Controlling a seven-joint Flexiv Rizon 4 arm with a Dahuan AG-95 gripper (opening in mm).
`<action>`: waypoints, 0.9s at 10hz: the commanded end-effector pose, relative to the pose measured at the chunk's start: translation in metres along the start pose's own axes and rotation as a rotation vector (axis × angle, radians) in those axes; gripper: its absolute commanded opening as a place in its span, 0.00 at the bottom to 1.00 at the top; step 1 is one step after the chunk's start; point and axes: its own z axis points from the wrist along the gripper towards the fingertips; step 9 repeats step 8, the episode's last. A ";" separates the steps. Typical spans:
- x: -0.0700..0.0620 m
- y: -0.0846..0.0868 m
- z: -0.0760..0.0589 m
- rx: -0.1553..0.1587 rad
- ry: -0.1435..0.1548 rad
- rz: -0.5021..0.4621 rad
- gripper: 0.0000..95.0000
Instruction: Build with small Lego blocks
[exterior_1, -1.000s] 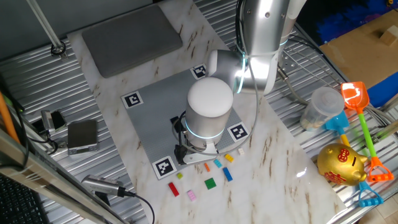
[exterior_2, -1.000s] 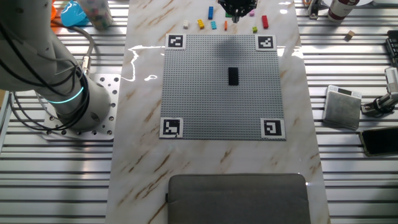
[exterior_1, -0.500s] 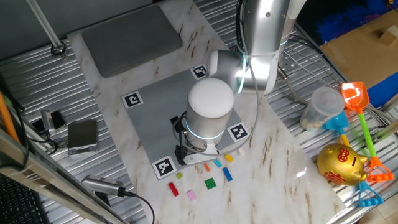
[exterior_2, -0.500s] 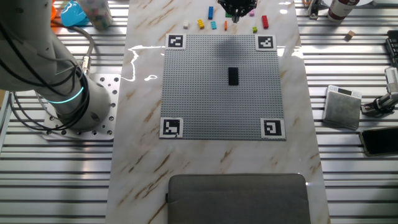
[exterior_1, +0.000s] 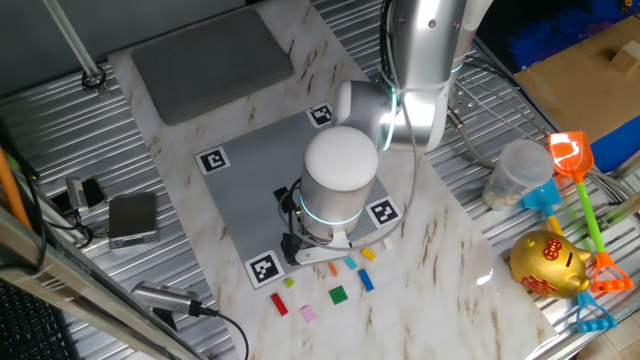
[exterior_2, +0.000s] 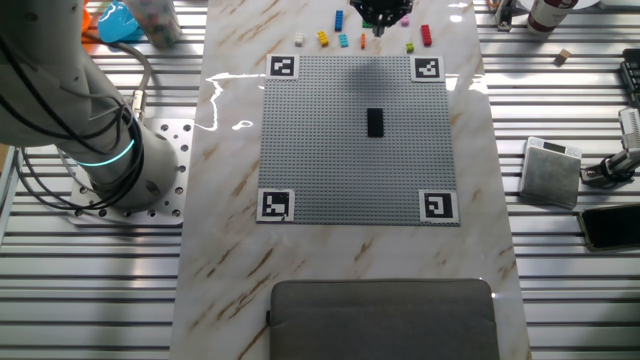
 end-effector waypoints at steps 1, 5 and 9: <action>-0.003 -0.001 0.002 -0.005 -0.016 0.028 0.00; -0.004 -0.001 0.001 -0.003 -0.006 0.022 0.00; -0.004 -0.001 0.002 -0.003 -0.007 0.022 0.00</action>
